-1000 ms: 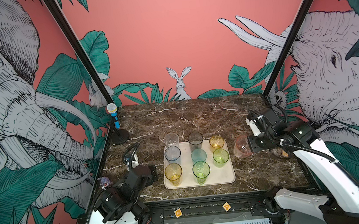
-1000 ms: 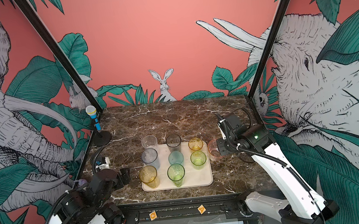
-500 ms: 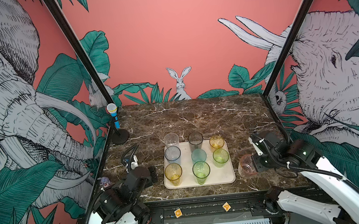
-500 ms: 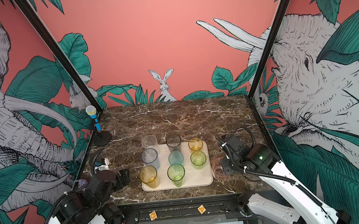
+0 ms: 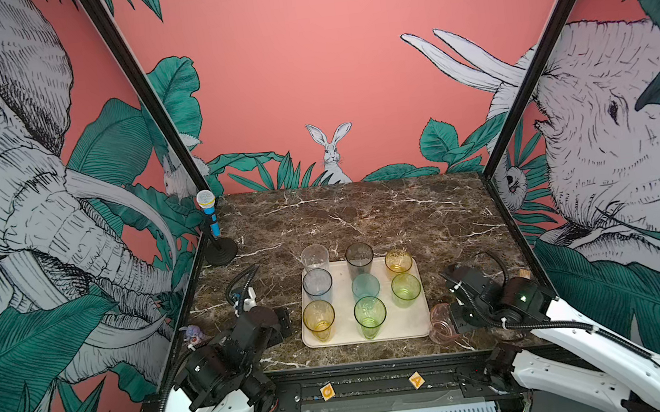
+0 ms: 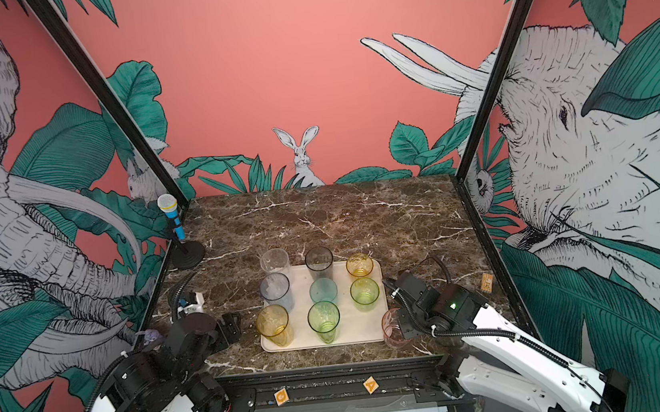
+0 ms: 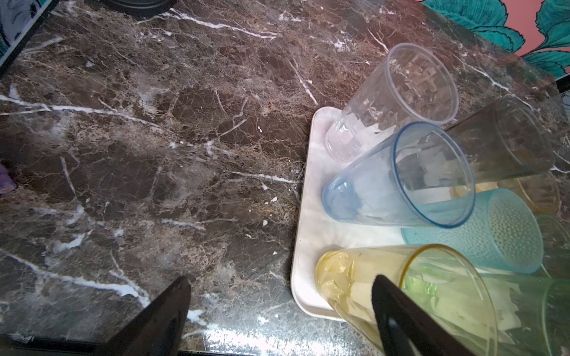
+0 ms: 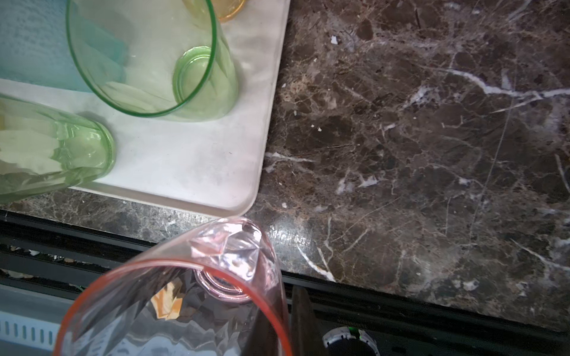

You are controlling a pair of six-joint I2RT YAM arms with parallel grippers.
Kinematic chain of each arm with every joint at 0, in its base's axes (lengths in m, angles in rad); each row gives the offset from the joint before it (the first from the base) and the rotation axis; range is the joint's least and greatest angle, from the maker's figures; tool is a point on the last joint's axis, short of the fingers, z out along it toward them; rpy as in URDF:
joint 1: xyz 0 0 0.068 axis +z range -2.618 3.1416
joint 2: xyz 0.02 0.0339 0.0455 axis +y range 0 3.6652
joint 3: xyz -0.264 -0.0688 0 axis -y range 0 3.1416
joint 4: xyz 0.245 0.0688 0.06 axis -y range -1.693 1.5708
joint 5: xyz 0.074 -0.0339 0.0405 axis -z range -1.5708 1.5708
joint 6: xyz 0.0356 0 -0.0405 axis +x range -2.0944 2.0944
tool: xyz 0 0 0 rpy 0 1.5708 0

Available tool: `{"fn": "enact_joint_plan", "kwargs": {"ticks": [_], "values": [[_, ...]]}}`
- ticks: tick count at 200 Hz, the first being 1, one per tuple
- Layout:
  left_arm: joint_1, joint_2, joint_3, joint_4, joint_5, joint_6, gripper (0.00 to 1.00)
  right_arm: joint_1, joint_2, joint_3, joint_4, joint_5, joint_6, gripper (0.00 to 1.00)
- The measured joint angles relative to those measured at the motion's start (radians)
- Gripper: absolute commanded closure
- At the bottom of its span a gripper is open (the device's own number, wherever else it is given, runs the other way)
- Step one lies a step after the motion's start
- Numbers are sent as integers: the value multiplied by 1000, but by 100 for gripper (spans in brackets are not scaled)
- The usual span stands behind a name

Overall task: Place the glasses into the tray
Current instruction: 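Lift the small pink cup and carry it to the tray's near corner, then lower the small pink cup onto the tray beside the green cup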

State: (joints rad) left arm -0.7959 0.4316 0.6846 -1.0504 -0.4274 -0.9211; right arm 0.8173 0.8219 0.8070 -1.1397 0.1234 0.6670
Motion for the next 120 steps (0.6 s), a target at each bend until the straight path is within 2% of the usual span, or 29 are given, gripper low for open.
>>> {"fn": "enact_joint_plan", "kwargs": {"ticks": [52,120], "values": [[0,2,-3,0,3,-2,8,48,27,-98,146,16,41,100],[0,2,-15,0,16,-4,8,119,118,-116,268,60,67,100]]}}
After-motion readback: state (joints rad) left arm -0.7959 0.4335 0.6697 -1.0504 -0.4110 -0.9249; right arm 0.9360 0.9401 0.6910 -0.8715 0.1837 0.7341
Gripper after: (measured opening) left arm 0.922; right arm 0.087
